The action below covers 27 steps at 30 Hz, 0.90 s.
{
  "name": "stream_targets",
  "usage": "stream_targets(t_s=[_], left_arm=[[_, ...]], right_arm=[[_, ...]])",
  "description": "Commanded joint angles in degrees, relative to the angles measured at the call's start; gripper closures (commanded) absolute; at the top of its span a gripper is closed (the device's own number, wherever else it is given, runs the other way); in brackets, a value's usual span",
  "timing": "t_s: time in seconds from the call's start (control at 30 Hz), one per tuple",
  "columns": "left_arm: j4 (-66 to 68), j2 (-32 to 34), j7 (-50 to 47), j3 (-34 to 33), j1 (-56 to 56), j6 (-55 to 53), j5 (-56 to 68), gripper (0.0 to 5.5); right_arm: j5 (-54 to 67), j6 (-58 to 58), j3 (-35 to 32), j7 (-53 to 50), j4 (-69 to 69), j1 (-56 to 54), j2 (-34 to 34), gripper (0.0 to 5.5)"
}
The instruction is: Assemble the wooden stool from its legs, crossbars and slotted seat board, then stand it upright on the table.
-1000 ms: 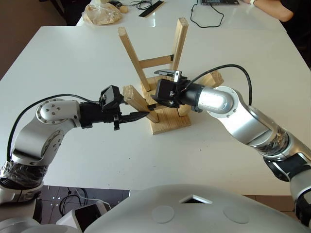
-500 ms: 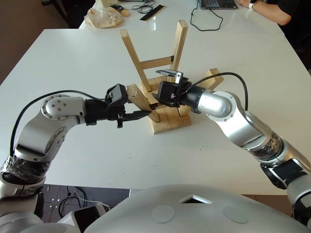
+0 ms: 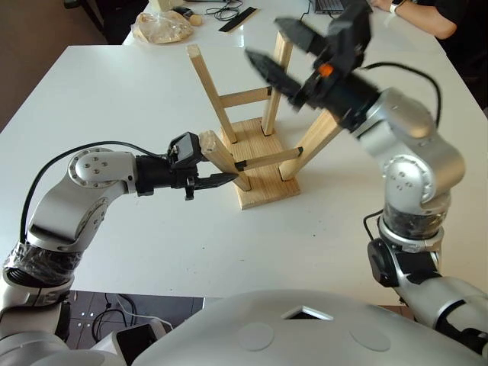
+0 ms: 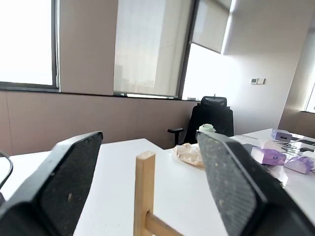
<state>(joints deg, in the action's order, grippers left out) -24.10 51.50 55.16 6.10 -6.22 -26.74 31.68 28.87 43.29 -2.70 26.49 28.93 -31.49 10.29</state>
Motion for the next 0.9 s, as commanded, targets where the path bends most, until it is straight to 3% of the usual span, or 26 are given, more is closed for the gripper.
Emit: stream_targets(t_s=[0.03,0.17,0.33,0.43,0.57,0.63,0.7,0.8,0.9], left_arm=[[3.4,1.8,0.0,2.8,3.0,-3.9,-4.3,3.45],[2.7,2.2,0.1,2.2,3.3,-4.3,-3.7,3.45],[2.3,2.6,0.3,1.8,3.3,-4.5,-3.5,3.45],[1.0,2.4,0.3,2.0,2.7,-5.3,-2.8,3.45],[-0.7,-0.5,-1.0,5.3,-0.4,-7.2,-3.0,3.45],[-0.4,-4.8,-1.3,10.5,-5.9,-8.7,-4.3,3.45],[-0.3,-8.3,-1.4,13.6,-10.6,-10.3,-4.5,3.45],[0.3,-7.7,-1.0,12.0,-10.2,-10.8,-4.5,3.45],[0.8,-5.4,-0.6,10.1,-5.7,-9.9,-5.7,3.45]], right_arm=[[-4.3,-6.8,-6.1,0.1,-2.1,1.8,7.7,1.98],[-10.9,-15.3,-10.9,-1.0,-13.2,8.5,13.6,1.98],[-21.9,-20.7,-6.3,-5.3,-15.8,18.0,16.0,1.98],[-25.2,-13.5,3.6,-7.9,-7.0,20.7,12.0,1.98],[-24.1,-2.1,24.0,-11.8,1.8,13.2,-4.2,1.98],[-24.0,1.4,29.8,-13.1,0.8,8.6,-11.6,1.98],[-25.2,3.6,30.3,-13.4,-1.0,9.3,-12.3,1.98],[-27.2,4.1,27.4,-12.2,-1.2,15.5,-6.3,1.98],[-27.4,2.3,18.9,-11.0,-1.2,19.5,-0.4,1.98]])
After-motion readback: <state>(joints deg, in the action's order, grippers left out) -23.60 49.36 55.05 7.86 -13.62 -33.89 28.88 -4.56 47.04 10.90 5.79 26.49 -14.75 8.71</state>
